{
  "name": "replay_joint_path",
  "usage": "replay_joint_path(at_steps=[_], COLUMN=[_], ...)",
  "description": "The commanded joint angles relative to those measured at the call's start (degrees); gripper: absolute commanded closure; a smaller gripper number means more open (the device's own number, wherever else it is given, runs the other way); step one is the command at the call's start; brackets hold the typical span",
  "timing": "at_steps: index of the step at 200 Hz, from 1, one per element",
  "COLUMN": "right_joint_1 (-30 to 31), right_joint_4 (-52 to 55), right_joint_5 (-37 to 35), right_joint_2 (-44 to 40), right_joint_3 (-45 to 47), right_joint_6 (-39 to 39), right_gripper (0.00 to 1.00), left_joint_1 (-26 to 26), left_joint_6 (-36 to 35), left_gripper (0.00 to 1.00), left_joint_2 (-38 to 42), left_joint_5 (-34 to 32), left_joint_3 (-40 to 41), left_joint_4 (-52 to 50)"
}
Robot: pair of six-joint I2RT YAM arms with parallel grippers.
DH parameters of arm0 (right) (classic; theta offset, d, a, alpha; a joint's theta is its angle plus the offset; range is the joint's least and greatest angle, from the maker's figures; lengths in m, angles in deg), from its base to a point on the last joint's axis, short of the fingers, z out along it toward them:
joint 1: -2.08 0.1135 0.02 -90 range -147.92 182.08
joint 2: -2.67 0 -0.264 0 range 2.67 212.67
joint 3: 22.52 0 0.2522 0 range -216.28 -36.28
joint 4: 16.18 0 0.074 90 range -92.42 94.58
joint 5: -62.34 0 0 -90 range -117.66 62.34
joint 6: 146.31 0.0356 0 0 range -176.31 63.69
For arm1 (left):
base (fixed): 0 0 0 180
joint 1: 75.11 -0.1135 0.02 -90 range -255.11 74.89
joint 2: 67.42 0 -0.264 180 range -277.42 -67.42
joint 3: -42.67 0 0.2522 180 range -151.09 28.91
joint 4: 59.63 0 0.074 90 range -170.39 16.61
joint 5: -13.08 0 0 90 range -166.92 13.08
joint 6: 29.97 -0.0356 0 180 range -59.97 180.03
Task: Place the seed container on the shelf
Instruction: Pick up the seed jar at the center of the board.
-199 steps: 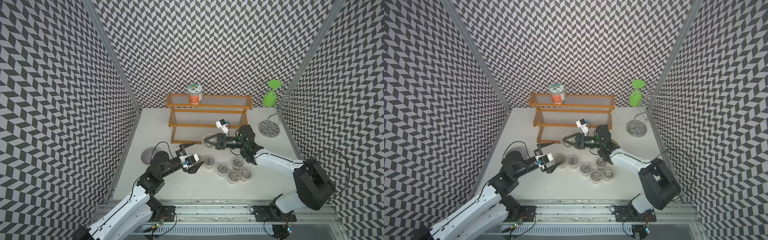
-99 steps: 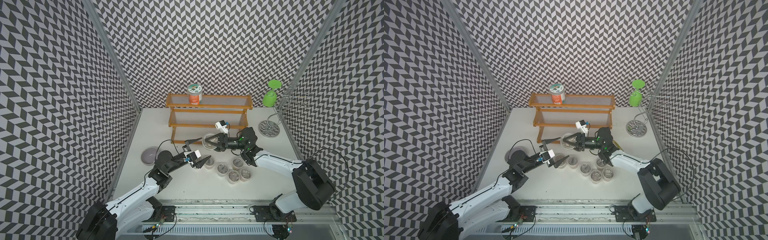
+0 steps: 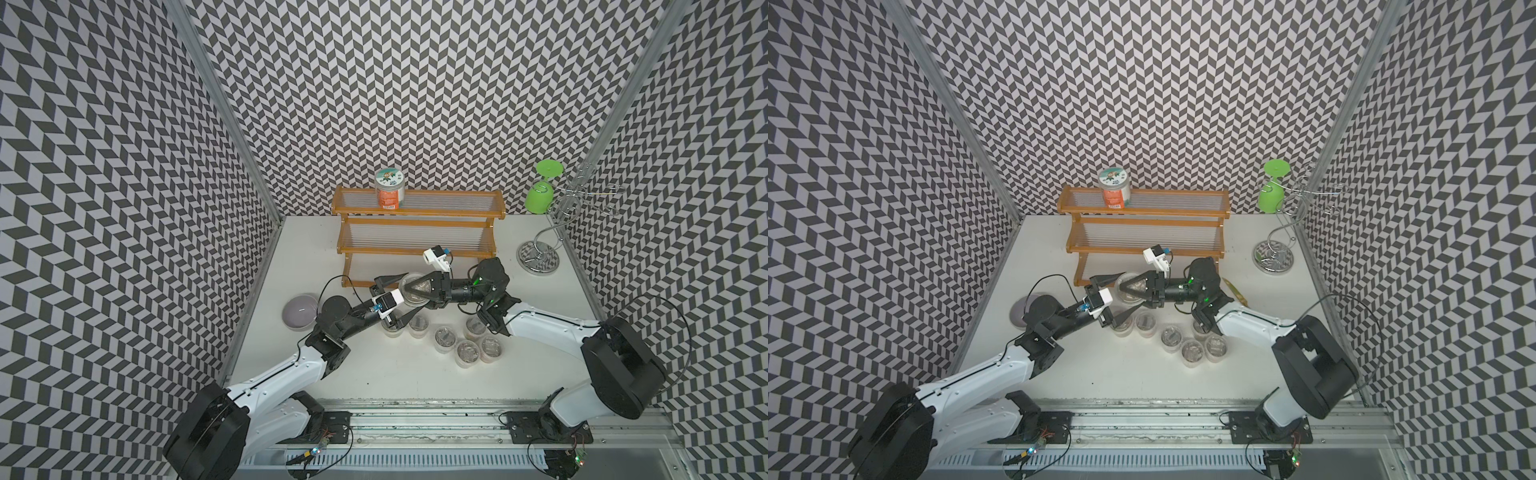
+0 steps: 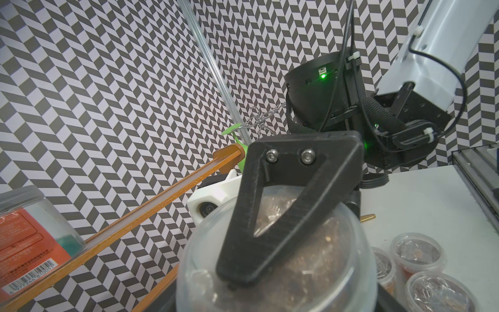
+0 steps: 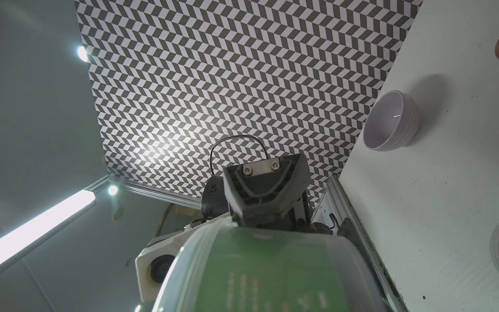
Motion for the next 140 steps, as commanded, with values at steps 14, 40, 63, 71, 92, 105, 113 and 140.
replay_joint_path(at_steps=[14,40,63,71,92,105,113,140], right_joint_1=[0.29,0.47,0.47,0.47,0.47,0.39,0.38,0.3], right_joint_4=[-2.08,-1.61,-1.26,-0.67,1.51,2.11,2.28,5.88], right_joint_5=[-0.07,0.04,-0.07,-0.17,-1.13,-1.36,-1.58,-3.33], right_joint_2=[0.48,0.7,0.63,0.53,0.14,0.04,-0.01,-1.02], right_joint_3=[-1.15,-1.57,-1.66,-1.66,-1.73,-1.75,-1.75,-2.31], right_joint_6=[-1.13,-1.29,-1.34,-1.76,-3.43,-3.84,-3.89,-6.86], right_gripper=[0.38,0.38,0.35,0.34,0.32,0.29,0.26,0.23], left_joint_1=[0.22,0.22,0.22,0.22,0.22,0.22,0.22,0.17], left_joint_6=[1.34,1.5,1.05,1.44,2.78,3.79,4.23,6.16], left_gripper=[0.2,0.23,0.25,0.26,0.28,0.28,0.28,0.28], left_joint_2=[-0.51,-0.53,-0.49,-0.45,-0.85,-1.05,-1.11,-0.76], left_joint_5=[0.92,1.45,1.1,0.79,0.93,0.95,0.95,-0.89], left_joint_3=[-2.27,-1.86,-1.55,-1.37,-1.27,-0.9,-0.76,0.9], left_joint_4=[1.11,2.25,2.13,2.66,3.42,4.37,4.53,6.38])
